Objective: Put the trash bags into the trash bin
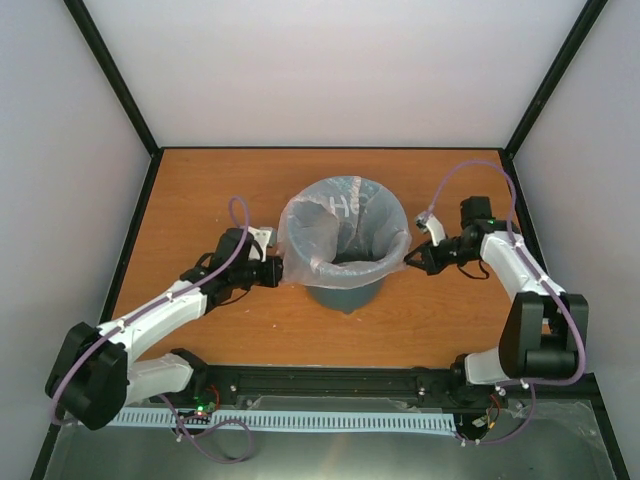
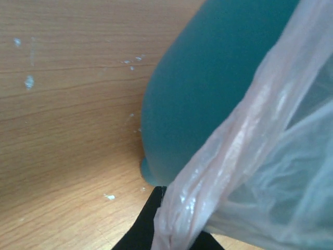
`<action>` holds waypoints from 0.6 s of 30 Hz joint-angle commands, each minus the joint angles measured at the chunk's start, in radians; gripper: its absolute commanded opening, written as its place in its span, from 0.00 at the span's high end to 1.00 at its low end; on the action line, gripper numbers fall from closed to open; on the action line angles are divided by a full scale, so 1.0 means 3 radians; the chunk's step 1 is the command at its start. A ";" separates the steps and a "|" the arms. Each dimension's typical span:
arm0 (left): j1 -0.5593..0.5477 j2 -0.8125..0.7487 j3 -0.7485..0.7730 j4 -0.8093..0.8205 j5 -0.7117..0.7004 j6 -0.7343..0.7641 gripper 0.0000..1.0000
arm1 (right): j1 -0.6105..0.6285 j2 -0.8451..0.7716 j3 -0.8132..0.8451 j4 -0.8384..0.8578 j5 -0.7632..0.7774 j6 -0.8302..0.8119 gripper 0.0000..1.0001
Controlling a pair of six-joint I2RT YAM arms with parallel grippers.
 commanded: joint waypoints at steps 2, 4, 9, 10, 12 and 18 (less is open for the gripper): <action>-0.0113 0.0106 -0.0089 0.0328 0.0110 -0.0148 0.99 | 0.0245 0.0252 -0.0087 0.0149 0.0306 -0.0056 0.97; -0.0113 0.0190 -0.0134 0.0402 0.0107 -0.0178 0.99 | 0.0264 0.0323 -0.0074 0.0171 0.0324 -0.0025 0.97; -0.0113 0.0332 -0.0143 0.0478 0.0142 -0.0220 0.99 | 0.0272 0.0428 -0.0084 0.0168 0.0340 -0.0009 0.97; -0.0113 0.0319 -0.0136 0.0474 0.0130 -0.0222 0.99 | 0.0272 0.0443 -0.0091 0.0159 0.0347 -0.0016 0.97; -0.0113 0.0262 -0.0123 0.0453 0.0099 -0.0223 0.99 | 0.0271 0.0451 -0.0099 0.0147 0.0356 -0.0042 0.97; -0.0113 -0.0083 -0.0099 0.0296 -0.0076 -0.0238 0.99 | 0.0267 0.0355 -0.0093 0.0136 0.0323 -0.0042 0.97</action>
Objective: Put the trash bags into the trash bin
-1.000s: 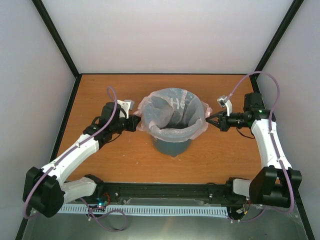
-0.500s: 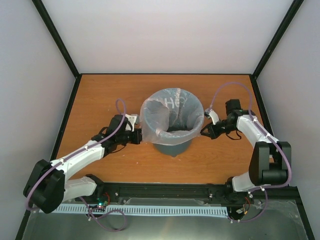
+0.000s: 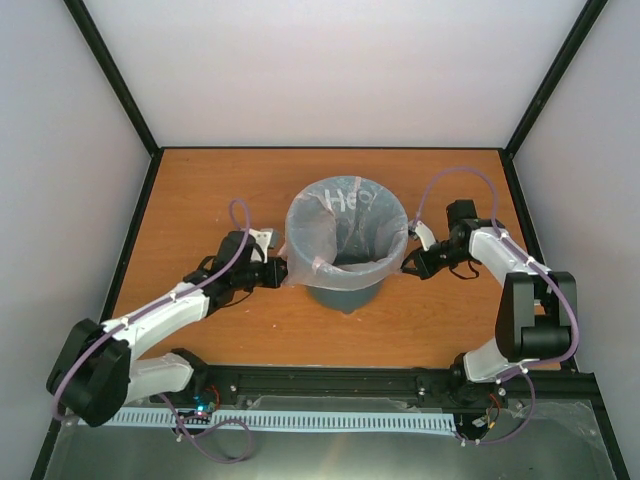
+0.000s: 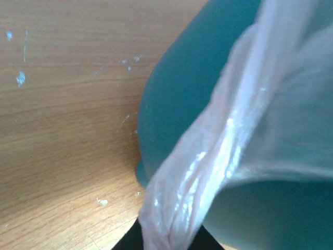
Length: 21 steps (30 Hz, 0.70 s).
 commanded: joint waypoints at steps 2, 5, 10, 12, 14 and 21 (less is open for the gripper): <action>-0.0027 -0.0358 0.0037 -0.0094 -0.0196 -0.0050 0.99 | 0.0007 -0.0150 -0.0021 0.0016 0.0037 -0.0026 0.97; -0.0027 -0.0525 0.0047 -0.0251 -0.0337 -0.0038 0.99 | 0.0001 -0.0272 -0.0019 0.0022 0.0075 -0.0008 0.97; -0.0022 -0.0693 0.0135 -0.0634 -0.0616 -0.0011 0.66 | -0.0014 -0.0466 -0.0029 0.0063 0.0171 0.0038 0.94; -0.0018 -0.0727 0.0195 -0.0792 -0.0754 -0.0008 0.49 | -0.0018 -0.0530 -0.0034 0.0094 0.0217 0.0060 0.93; -0.0014 -0.0764 0.0216 -0.0899 -0.0833 -0.0013 0.42 | -0.0019 -0.0583 -0.0039 0.0116 0.0267 0.0083 0.87; -0.0006 -0.1060 0.0273 -0.1223 -0.1150 -0.0223 0.28 | -0.0066 -0.0804 0.0029 -0.0003 0.0338 0.0132 0.73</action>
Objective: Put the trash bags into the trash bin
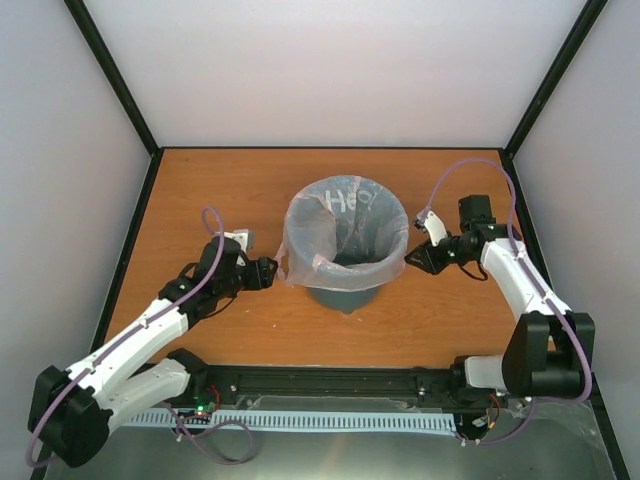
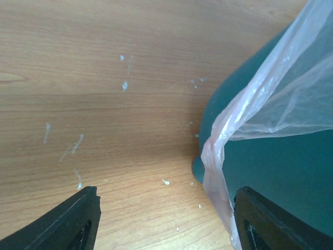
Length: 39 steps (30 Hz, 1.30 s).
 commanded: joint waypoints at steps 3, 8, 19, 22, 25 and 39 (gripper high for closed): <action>-0.0001 -0.0375 0.0242 -0.0312 -0.0319 -0.0106 0.28 | -0.0051 -0.0396 0.0058 -0.0106 0.0073 0.0042 0.57; -0.0006 -0.0552 0.0270 -0.0182 -0.0025 0.0055 0.43 | -0.0052 -0.0810 0.0003 -0.0153 -0.0067 0.0012 0.49; -0.0187 -0.0581 -0.0446 0.1492 0.1540 -0.0261 0.84 | 0.0135 -0.1285 -0.0209 -0.0597 -0.0811 -0.0907 0.49; -0.0278 -0.0410 -0.0441 0.1602 0.1463 -0.0253 0.84 | 0.0338 -0.1231 -0.0253 -0.0428 -0.0682 -0.0761 0.49; -0.0287 -0.0273 -0.0510 0.1774 0.1382 -0.0277 0.84 | 0.0544 -0.1101 -0.0282 -0.0170 -0.0499 -0.0563 0.50; -0.0287 0.0635 -0.0258 0.2396 0.0702 -0.0113 0.84 | 0.0816 -0.0026 0.0424 0.0686 0.0073 0.0239 0.52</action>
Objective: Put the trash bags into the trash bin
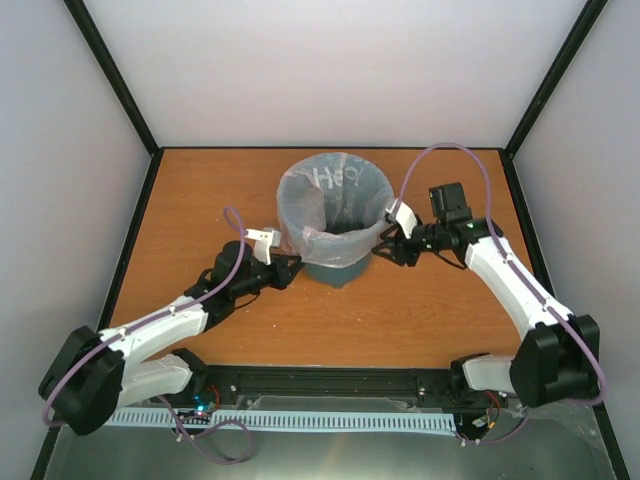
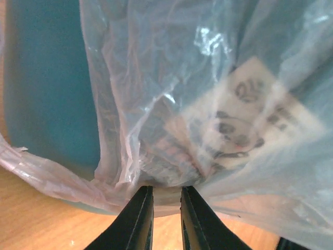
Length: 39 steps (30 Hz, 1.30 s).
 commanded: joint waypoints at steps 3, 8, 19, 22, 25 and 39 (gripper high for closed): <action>-0.0016 0.0424 0.0432 0.0350 -0.0233 0.0171 0.83 | 0.0019 0.0470 0.0493 0.0509 0.0505 0.0551 0.52; -0.0006 0.0358 0.0552 0.0075 -0.0376 0.0220 0.81 | 0.0012 0.0652 0.0680 0.0443 0.0570 0.0616 0.50; 0.0019 -0.0535 0.0341 -0.1075 -0.0854 0.0278 0.42 | -0.0131 0.0082 0.0548 -0.0192 0.0558 0.0542 0.38; 0.0217 -0.0676 0.0414 -0.1367 -0.1125 0.0186 0.38 | -0.0128 -0.0040 0.0916 -0.0456 0.0634 0.0541 0.39; 0.0606 -0.0678 0.0380 -0.1243 -0.0944 0.0121 0.35 | -0.0122 0.0070 0.1485 -0.0650 0.0705 0.0536 0.41; 0.1098 0.1303 0.0907 0.0170 -0.0097 -0.0035 0.36 | 0.0520 0.2636 0.4946 -0.2177 0.1059 -0.0006 0.81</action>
